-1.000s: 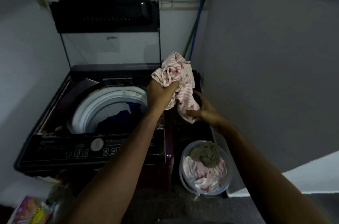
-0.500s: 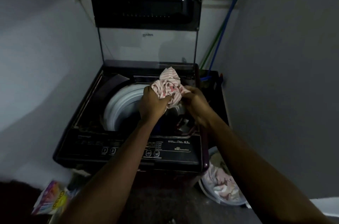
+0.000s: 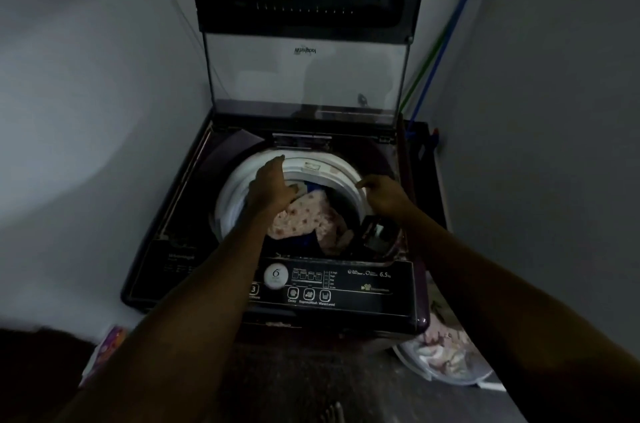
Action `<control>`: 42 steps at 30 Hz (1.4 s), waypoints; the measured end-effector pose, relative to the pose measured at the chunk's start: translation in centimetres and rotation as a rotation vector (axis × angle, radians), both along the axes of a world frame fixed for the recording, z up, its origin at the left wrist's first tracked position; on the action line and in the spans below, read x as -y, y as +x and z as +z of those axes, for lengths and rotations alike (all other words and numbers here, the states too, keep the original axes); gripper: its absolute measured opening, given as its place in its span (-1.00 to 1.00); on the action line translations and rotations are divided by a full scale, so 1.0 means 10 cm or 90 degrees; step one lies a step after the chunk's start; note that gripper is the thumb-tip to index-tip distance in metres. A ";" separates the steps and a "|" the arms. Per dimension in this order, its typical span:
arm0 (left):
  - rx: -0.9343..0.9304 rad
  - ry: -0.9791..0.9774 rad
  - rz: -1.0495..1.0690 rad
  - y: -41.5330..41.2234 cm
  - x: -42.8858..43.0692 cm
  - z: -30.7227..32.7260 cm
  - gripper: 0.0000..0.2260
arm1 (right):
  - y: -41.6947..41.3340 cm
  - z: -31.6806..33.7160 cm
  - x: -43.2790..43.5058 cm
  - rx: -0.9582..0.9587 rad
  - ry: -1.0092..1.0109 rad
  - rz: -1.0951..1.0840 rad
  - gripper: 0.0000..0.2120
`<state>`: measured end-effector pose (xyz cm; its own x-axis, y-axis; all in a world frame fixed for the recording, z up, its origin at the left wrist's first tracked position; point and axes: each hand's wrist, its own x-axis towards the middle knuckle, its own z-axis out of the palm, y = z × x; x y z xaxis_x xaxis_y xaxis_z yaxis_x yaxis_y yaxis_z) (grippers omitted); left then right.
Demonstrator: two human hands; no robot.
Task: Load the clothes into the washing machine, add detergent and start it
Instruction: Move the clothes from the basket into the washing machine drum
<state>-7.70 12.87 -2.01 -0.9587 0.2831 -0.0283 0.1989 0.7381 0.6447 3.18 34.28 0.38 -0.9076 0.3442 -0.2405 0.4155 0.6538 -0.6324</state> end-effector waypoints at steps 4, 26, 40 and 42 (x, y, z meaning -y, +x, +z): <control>-0.004 -0.022 -0.047 0.19 -0.08 -0.06 -0.49 | 0.21 -0.03 -0.13 -0.046 -0.010 -0.066 -0.69; -0.188 -0.038 -0.255 2.32 -1.96 -0.03 -0.60 | 1.99 -0.44 -1.60 -0.113 -0.091 -0.141 -0.82; -0.103 -0.091 -0.291 3.16 -2.72 -0.63 -0.57 | 3.02 -1.13 -2.28 -0.059 -0.089 -0.221 -0.82; -0.095 -0.091 -0.303 3.15 -2.77 -0.79 -0.58 | 3.11 -1.27 -2.30 -0.043 -0.085 -0.242 -0.82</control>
